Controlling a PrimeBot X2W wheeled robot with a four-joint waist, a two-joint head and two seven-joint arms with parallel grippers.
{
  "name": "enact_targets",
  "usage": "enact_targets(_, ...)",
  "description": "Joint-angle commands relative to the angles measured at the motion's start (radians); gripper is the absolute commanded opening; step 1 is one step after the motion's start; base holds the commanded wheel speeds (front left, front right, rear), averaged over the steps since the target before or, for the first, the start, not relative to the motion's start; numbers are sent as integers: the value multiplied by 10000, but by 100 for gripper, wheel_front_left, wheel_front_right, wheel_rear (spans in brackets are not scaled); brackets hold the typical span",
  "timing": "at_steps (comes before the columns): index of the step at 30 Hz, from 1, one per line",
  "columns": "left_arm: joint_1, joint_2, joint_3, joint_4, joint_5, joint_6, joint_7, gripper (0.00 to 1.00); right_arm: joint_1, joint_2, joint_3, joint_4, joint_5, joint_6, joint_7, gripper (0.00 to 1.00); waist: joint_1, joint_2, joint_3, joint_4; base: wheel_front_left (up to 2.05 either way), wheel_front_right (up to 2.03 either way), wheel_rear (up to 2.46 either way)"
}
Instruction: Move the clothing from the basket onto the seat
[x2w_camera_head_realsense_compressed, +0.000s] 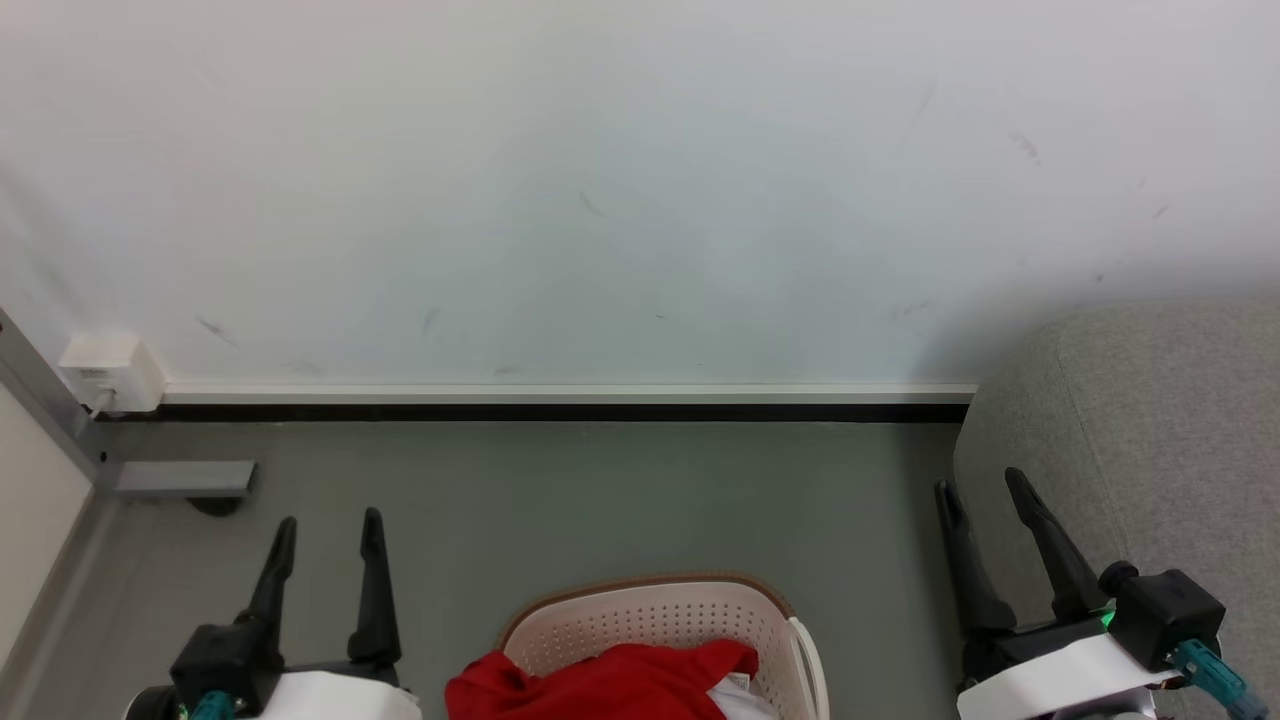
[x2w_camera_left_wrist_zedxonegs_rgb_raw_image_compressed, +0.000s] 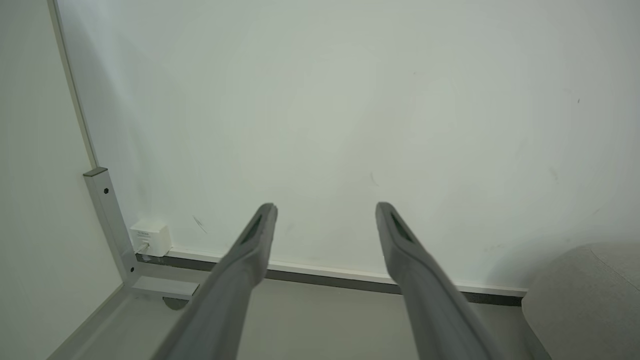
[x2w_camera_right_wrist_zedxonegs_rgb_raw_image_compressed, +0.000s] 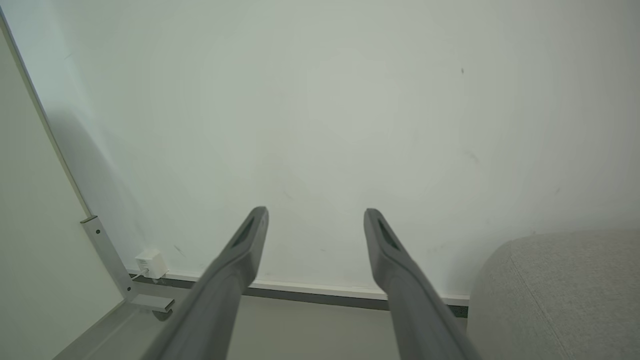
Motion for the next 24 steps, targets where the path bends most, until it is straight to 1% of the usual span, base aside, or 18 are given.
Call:
enact_targets(1, 109, 76, 18, -5, 232, 59, -54, 100, -110, -8, 34, 19, -218, -20, -74, 100, 0, -1, 5, -2, 0, 0, 0)
enact_targets(5, 100, 76, 7, 48, 527, 80, -142, 100, -155, -5, 39, 72, -388, -21, -163, 100, 0, -1, 20, -8, 0, 0, 0)
enact_targets(13, 131, 74, -24, 101, 435, 145, -116, 100, -157, -11, -9, 181, -391, -21, -145, 100, 0, -1, 16, -18, 0, 0, 0)
enact_targets(24, 86, 74, 16, 159, 392, 61, -116, 100, -215, -16, -11, 239, -374, -21, -145, 100, 0, -1, 41, -70, 0, 0, 0)
